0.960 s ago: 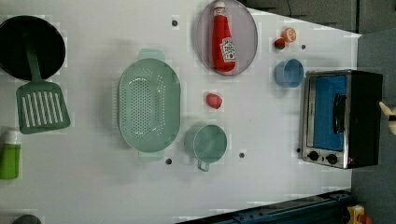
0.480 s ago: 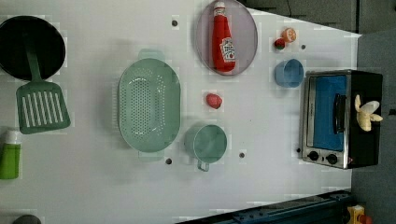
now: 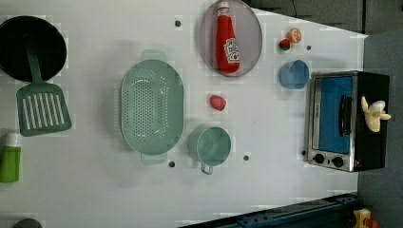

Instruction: Pick banana from table and place on oven.

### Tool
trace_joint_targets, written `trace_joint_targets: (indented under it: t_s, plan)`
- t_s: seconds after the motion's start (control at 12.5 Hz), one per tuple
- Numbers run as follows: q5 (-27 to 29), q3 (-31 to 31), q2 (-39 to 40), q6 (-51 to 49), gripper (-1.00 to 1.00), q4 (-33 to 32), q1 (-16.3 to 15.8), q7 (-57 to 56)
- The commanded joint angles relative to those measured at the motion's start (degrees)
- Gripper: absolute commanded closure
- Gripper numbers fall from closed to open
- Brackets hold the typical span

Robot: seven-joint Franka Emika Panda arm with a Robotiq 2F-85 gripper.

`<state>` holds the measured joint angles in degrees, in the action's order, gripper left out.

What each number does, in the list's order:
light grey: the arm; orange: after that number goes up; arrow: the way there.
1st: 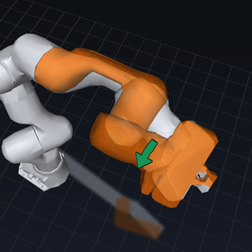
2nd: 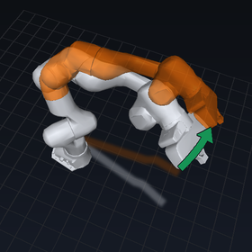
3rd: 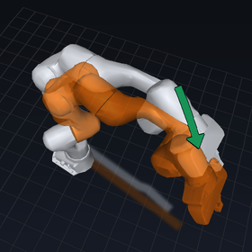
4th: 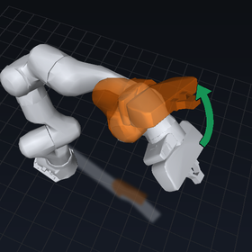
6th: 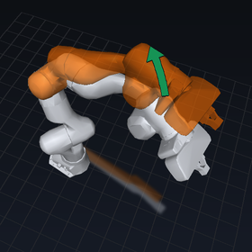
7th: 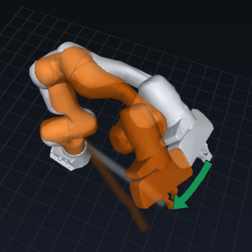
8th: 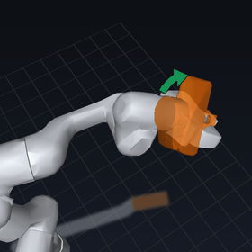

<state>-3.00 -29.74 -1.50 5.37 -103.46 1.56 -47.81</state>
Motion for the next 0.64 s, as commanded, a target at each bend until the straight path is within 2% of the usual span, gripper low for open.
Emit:
trace_joint_targets:
  t_s: [0.08,0.32,0.56,0.64]
  plan:
    - [0.4,8.6,-5.7,-2.1,-1.0,4.3,-3.4,24.2]
    - [0.0,17.4,-9.0,-3.1,-1.0,3.0,-3.4,38.0]
    - [0.1,21.4,-12.0,-6.3,-1.0,-0.1,-3.4,53.8]
    - [0.1,22.2,-12.9,-6.4,-1.0,-0.7,-3.4,55.3]
